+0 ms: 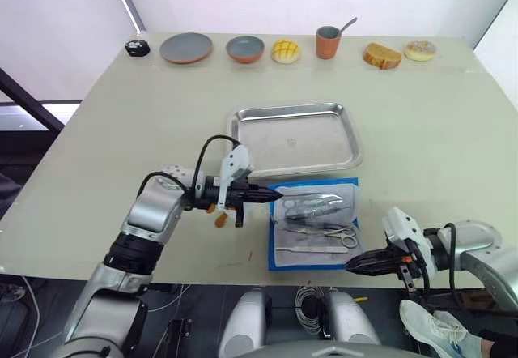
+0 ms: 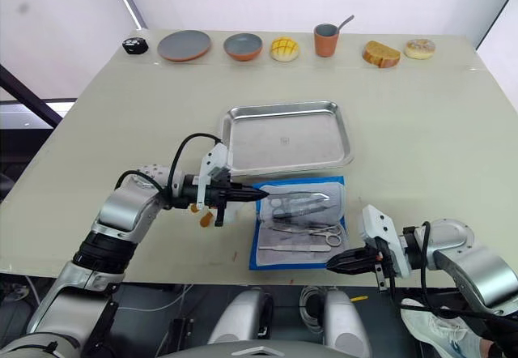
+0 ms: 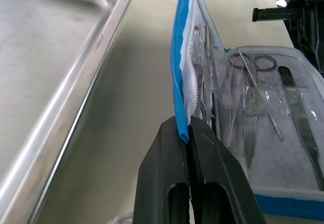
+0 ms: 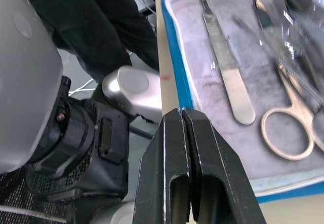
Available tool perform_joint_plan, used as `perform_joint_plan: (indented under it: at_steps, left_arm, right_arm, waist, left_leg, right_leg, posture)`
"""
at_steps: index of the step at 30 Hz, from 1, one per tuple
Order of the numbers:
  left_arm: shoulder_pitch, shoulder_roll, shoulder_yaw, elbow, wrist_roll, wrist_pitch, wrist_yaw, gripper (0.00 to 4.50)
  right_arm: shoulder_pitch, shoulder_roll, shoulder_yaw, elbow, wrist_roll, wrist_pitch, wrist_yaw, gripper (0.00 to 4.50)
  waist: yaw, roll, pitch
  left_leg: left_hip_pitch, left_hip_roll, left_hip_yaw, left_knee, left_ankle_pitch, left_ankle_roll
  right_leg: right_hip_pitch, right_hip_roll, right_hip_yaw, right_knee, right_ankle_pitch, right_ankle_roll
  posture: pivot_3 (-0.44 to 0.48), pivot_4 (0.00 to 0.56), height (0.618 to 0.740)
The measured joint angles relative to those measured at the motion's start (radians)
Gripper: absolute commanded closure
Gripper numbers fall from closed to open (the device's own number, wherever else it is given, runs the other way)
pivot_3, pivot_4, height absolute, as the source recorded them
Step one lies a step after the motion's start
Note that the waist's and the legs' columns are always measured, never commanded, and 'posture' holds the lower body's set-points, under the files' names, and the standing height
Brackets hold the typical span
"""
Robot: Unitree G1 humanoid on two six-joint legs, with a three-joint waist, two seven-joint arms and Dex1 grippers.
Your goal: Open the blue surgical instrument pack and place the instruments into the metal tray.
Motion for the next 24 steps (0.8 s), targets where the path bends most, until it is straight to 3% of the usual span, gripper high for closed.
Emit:
perform_joint_plan:
  at_steps: [14,24]
  left_arm:
    - [-0.045,-0.094,-0.038,0.163,0.113,-0.155,0.011,4.5]
    - [-0.046,-0.096,-0.063,0.179,0.164,-0.193,0.02,4.5]
  right_arm:
    - [0.031,0.037,0.03,0.062,-0.043,-0.056,-0.02,4.48]
    - [0.068,0.046,0.026,0.077,-0.061,-0.123,-0.039,4.48]
  waist:
    - [0.002,0.0,-0.001]
    - [0.001,0.0,-0.009]
  left_leg:
    - [0.0,-0.001,0.0,0.001,0.0,0.0]
    - [0.001,-0.001,-0.001,0.001,0.0,0.0]
  right_leg:
    - [0.001,0.0,0.0,0.0,0.0,0.0]
    - [0.002,0.0,0.0,0.0,0.0,0.0]
  posture:
    - [0.0,0.15,0.74]
    - [0.0,0.15,0.74]
